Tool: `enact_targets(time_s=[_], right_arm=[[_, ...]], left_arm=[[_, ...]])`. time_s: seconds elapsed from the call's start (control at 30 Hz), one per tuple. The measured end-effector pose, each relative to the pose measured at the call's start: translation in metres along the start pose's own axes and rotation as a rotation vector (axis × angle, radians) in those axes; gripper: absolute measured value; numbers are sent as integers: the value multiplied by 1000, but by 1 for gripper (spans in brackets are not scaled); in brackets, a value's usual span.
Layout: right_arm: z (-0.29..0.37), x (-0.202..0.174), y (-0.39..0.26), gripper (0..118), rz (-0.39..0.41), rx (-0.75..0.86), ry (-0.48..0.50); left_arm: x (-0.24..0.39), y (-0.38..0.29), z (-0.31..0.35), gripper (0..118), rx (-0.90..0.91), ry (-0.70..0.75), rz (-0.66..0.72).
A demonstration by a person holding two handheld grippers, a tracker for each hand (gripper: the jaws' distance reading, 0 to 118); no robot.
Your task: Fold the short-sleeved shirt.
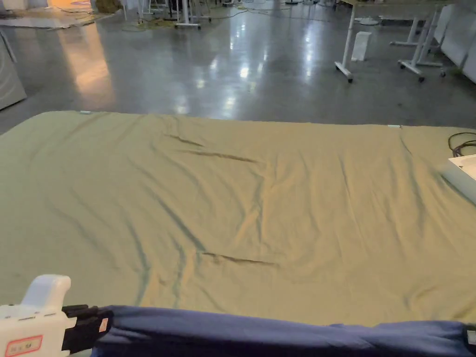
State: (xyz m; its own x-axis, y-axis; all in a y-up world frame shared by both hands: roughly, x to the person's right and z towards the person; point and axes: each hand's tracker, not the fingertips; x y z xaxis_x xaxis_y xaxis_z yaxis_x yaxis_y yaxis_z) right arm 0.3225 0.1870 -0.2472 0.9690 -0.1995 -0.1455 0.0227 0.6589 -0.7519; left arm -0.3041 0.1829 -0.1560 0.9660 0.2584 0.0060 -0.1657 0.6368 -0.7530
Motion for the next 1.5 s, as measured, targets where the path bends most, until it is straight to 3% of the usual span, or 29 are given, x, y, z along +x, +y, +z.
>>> enact_targets(time_s=[0.1, 0.33, 0.37, 0.4, 0.43, 0.53, 0.63, 0.73, 0.87, 0.97, 1.1, 1.17, 1.2, 1.23, 1.3, 1.33, 1.43, 1.5], right_arm=[[16, 4, -38, 0, -23, -30, -17], [-20, 13, -85, 0, -61, -133, -59], [-28, 13, -88, 0, -51, -151, -67], [-32, 11, -93, 1, -34, -150, -76], [-33, 10, -96, 17, -13, -146, -77], [-35, 21, -101, 75, 18, -138, -81], [-5, 21, -95, 77, -15, -37, -71], [41, 1, -81, 77, 38, 151, -89], [106, -49, -63, 79, 93, 413, -66], [132, -89, -58, 79, 189, 560, -86], [140, -129, -56, 79, 308, 645, -99], [135, -142, -55, 79, 324, 651, -85], [134, -148, -55, 78, 330, 651, -68], [132, -152, -55, 74, 332, 641, -46], [126, -160, -54, 51, 329, 631, -22], [124, -163, -55, 30, 327, 629, -19], [119, -170, -59, 0, 321, 610, -12], [120, -175, -61, 0, 327, 605, -4]], left_arm=[[-12, -47, 12, 11, -88, -64, 146], [-37, -90, -34, 13, -114, -61, 198], [-38, -92, -41, 27, -122, -37, 189], [-38, -92, -47, 47, -127, -7, 174], [-40, -92, -50, 65, -139, 0, 171], [-32, -84, -37, 79, -126, -40, 158], [-11, -67, -3, 79, 4, 52, -9], [27, -49, 47, 79, 195, 102, -145], [85, -29, 114, 82, 464, 73, -149], [120, -26, 142, 82, 648, 103, -169], [147, -25, 151, 82, 733, 188, -222], [154, -26, 155, 79, 723, 172, -246], [158, -25, 155, 75, 722, 175, -256], [160, -26, 156, 64, 720, 177, -261], [162, -30, 157, 26, 716, 171, -266], [162, -31, 156, 11, 718, 175, -260], [159, -35, 159, 1, 697, 130, -213], [155, -39, 160, 1, 694, 108, -203]])
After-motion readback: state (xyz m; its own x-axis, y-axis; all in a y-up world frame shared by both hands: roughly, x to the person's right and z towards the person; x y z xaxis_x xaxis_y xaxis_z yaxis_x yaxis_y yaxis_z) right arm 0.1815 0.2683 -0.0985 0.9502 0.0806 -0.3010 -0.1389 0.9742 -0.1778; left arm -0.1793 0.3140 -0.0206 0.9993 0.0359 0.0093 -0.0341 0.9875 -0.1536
